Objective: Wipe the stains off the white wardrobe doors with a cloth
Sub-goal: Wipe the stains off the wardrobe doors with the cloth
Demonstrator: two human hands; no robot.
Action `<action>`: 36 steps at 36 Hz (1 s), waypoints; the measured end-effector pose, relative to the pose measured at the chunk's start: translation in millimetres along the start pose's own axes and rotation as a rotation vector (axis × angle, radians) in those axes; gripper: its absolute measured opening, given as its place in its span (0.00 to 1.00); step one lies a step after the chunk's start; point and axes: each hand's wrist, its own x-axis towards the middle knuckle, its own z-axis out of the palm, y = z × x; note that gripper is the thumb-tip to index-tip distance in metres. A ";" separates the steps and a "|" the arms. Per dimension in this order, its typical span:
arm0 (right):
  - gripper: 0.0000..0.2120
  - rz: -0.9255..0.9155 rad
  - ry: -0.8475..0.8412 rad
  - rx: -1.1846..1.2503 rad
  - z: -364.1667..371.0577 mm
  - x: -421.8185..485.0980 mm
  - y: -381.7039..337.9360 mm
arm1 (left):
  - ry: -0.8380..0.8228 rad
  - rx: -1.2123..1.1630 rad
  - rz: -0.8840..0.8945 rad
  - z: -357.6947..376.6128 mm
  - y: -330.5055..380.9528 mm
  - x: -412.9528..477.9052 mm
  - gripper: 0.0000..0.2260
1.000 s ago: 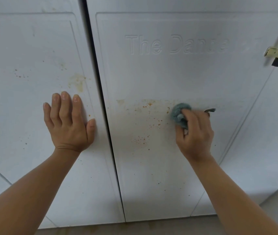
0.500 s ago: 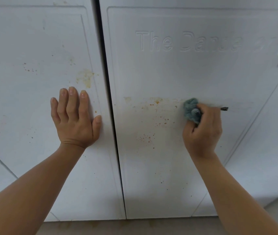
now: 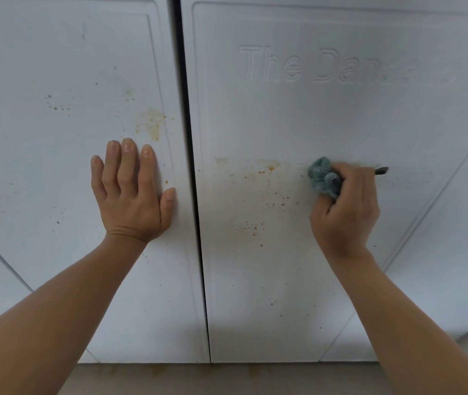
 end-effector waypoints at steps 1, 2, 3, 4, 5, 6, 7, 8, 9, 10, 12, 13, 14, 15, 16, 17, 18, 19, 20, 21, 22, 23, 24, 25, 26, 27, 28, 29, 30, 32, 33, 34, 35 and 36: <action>0.10 -0.054 -0.017 -0.028 2.9 -3.8 -5.7 | 0.000 -0.001 0.000 0.2 -0.2 0.0 0.32; 0.09 -0.149 -0.050 -0.056 4.5 -9.2 -8.5 | -0.001 -0.004 -0.003 0.3 0.2 -0.3 0.32; 0.09 -0.236 -0.076 -0.059 5.4 -12.4 -8.6 | -0.002 -0.005 -0.005 0.3 -0.1 0.1 0.32; 0.09 -0.260 -0.080 -0.034 4.8 -12.3 -6.6 | -0.002 -0.004 -0.006 0.2 -0.2 0.2 0.33; 0.09 -0.210 -0.063 0.003 3.9 -9.5 -4.7 | 0.000 -0.005 -0.006 0.3 0.0 0.5 0.33; 0.09 -0.114 -0.034 0.044 3.7 -6.4 -3.9 | 0.001 -0.006 -0.007 -0.2 -0.2 0.5 0.33; 0.11 -0.015 0.005 0.076 3.7 -3.5 -4.5 | 0.001 -0.009 -0.005 -0.5 0.0 0.8 0.33; 0.12 0.047 0.034 0.091 4.9 -1.9 -7.2 | 0.000 -0.011 -0.005 -0.7 0.3 0.8 0.33; 0.13 0.052 0.038 0.080 6.7 -2.6 -12.5 | -0.001 -0.011 -0.005 -0.9 0.1 0.7 0.33; 0.12 0.004 0.018 0.054 9.1 -5.9 -17.8 | -0.002 -0.011 -0.005 -0.7 0.0 0.9 0.32; 0.11 -0.156 -0.059 0.036 11.7 -14.1 -20.7 | -0.005 -0.012 -0.006 -0.5 0.4 0.9 0.32; 0.11 -0.203 -0.084 0.051 11.3 -14.3 -18.7 | -0.006 -0.015 -0.006 -0.6 0.3 0.6 0.32; 0.11 -0.198 -0.087 0.072 9.9 -12.5 -16.3 | -0.005 -0.017 -0.004 -0.4 0.2 0.3 0.32; 0.13 -0.148 -0.071 0.096 8.5 -9.9 -14.3 | -0.004 -0.016 -0.002 -0.5 -0.3 0.2 0.32; 0.14 -0.077 -0.044 0.116 7.4 -6.7 -13.1 | -0.004 -0.015 0.002 -0.5 -0.3 0.7 0.32; 0.15 -0.022 -0.024 0.121 6.6 -4.7 -14.2 | -0.004 -0.015 0.005 -0.5 -0.2 0.9 0.32; 0.15 -0.007 -0.021 0.107 7.2 -4.6 -17.8 | -0.003 -0.014 0.006 -0.5 -0.3 1.0 0.32; 0.14 -0.038 -0.040 0.086 8.3 -6.7 -22.2 | -0.002 -0.014 0.006 -0.5 -0.3 1.1 0.32; 0.12 -0.104 -0.075 0.068 9.4 -9.8 -24.7 | -0.002 -0.014 0.008 -0.3 0.0 1.6 0.32; 0.11 -0.183 -0.115 0.060 10.1 -12.9 -24.9 | -0.002 -0.013 0.007 -0.2 0.1 1.6 0.32; 0.10 -0.246 -0.145 0.059 9.6 -13.5 -23.4 | -0.001 -0.012 0.006 0.0 0.2 1.6 0.32; 0.10 -0.269 -0.152 0.061 8.2 -11.8 -20.5 | 0.002 -0.012 0.004 -0.1 0.1 1.4 0.32; 0.10 -0.243 -0.139 0.066 6.5 -8.8 -18.1 | 0.003 -0.011 0.001 0.1 0.0 1.5 0.32; 0.11 -0.178 -0.111 0.074 5.4 -5.8 -16.8 | 0.002 -0.012 -0.002 0.1 -0.1 1.4 0.32; 0.11 -0.107 -0.077 0.083 5.4 -4.1 -17.3 | 0.000 -0.014 -0.004 0.2 0.3 1.5 0.32; 0.11 -0.073 -0.050 0.088 6.3 -4.7 -20.6 | 0.000 -0.015 -0.005 0.0 0.7 1.7 0.32; 0.10 -0.093 -0.050 0.081 8.4 -7.7 -26.3 | 0.001 -0.016 -0.008 -0.6 0.8 1.8 0.32; 0.09 -0.162 -0.084 0.071 10.9 -12.8 -30.8 | 0.002 -0.020 -0.010 -0.8 0.9 1.7 0.32; 0.07 -0.256 -0.138 0.068 12.6 -18.7 -32.7 | 0.001 -0.023 -0.011 -0.8 1.1 1.6 0.32; 0.06 -0.335 -0.183 0.093 14.2 -23.4 -30.8 | 0.001 -0.021 -0.012 -1.0 0.9 1.8 0.32; 0.08 -0.272 -0.163 0.111 14.4 -22.1 -28.9 | 0.002 -0.023 -0.011 -0.6 0.8 1.8 0.32; 0.10 -0.172 -0.123 0.124 14.2 -19.6 -28.0 | 0.002 -0.025 -0.008 -0.3 1.0 1.8 0.32; 0.11 -0.093 -0.077 0.130 14.6 -17.3 -28.4 | 0.001 -0.025 -0.004 -0.4 1.1 1.9 0.32; 0.12 -0.066 -0.055 0.117 15.2 -16.4 -31.7 | -0.001 -0.023 0.000 -0.5 1.1 1.7 0.32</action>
